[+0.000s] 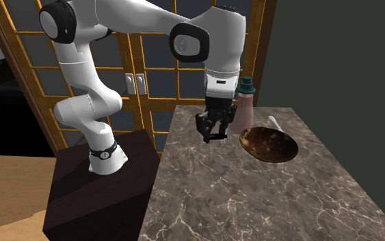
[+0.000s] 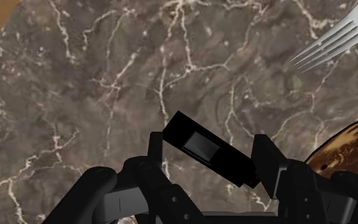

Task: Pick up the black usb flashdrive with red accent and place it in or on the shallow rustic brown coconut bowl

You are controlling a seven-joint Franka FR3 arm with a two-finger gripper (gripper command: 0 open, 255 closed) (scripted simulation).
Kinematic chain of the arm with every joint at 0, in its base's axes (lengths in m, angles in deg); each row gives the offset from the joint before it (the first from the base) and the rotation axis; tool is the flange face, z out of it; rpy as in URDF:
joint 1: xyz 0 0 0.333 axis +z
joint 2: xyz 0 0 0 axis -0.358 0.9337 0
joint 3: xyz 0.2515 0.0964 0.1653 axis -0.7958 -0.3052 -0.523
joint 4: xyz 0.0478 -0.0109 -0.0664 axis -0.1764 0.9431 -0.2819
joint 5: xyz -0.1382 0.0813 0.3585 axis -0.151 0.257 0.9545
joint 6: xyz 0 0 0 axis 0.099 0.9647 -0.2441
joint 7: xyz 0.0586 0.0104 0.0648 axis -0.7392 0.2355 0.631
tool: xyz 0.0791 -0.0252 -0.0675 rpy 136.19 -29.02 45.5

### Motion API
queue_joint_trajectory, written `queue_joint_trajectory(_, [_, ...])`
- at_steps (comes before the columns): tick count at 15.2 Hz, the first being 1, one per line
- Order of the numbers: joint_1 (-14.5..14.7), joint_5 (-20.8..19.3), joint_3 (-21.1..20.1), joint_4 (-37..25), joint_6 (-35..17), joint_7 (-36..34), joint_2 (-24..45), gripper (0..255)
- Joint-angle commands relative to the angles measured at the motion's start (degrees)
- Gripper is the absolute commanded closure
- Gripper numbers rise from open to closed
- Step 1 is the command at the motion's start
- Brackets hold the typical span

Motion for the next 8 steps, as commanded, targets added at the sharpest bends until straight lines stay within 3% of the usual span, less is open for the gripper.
queue_joint_trajectory(1, [-0.03,0.02,0.03,-1.46,1.52,0.07,-0.04,255])
queue_joint_trajectory(4, [-0.05,0.07,0.06,-3.44,3.61,0.11,-0.16,255])
queue_joint_trajectory(8, [3.19,-4.71,-2.43,-13.62,6.00,-6.27,9.06,255])
